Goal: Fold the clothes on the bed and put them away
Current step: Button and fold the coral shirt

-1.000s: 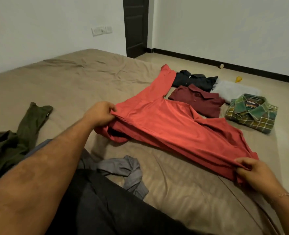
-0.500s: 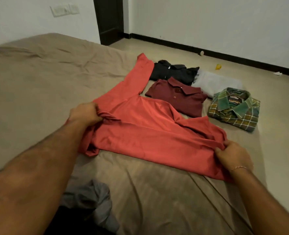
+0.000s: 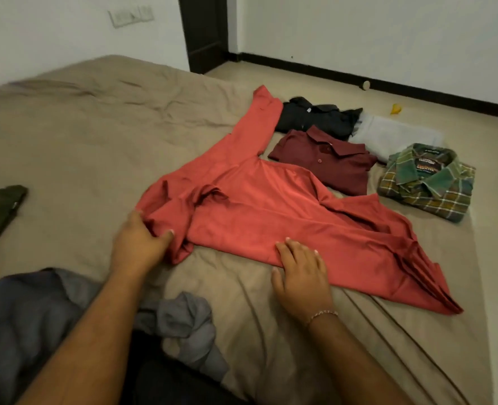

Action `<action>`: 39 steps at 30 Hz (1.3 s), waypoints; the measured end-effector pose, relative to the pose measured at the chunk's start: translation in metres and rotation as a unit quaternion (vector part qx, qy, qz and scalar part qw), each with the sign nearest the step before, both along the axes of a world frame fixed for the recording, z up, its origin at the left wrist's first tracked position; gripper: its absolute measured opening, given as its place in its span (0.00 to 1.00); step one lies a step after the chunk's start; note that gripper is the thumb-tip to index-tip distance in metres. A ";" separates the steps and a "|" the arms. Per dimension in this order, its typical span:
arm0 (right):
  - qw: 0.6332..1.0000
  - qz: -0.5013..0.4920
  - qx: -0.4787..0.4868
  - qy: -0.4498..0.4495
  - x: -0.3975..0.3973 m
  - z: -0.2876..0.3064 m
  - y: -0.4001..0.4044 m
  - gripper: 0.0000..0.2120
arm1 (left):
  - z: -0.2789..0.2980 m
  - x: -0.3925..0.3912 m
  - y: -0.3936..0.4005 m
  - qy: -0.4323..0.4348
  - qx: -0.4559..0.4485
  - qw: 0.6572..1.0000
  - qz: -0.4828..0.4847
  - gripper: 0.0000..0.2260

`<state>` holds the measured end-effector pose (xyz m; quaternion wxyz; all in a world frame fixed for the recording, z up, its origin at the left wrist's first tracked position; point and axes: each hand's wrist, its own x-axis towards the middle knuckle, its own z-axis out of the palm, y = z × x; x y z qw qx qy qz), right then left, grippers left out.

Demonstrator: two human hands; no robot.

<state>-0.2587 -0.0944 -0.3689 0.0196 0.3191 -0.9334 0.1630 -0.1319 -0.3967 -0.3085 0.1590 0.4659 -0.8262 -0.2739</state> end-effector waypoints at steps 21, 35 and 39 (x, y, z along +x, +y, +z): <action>0.829 0.033 -0.358 -0.428 0.051 0.080 -0.158 0.16 | 0.047 -0.022 -0.006 0.436 0.484 0.758 -0.040 0.06; 0.914 -0.092 -0.042 -0.393 -0.078 0.100 0.076 0.17 | -0.022 -0.063 -0.015 0.087 0.214 0.970 -0.080 0.26; 0.949 -0.094 0.027 -0.299 -0.069 0.072 0.096 0.14 | -0.026 -0.056 -0.023 0.127 0.097 0.987 -0.027 0.25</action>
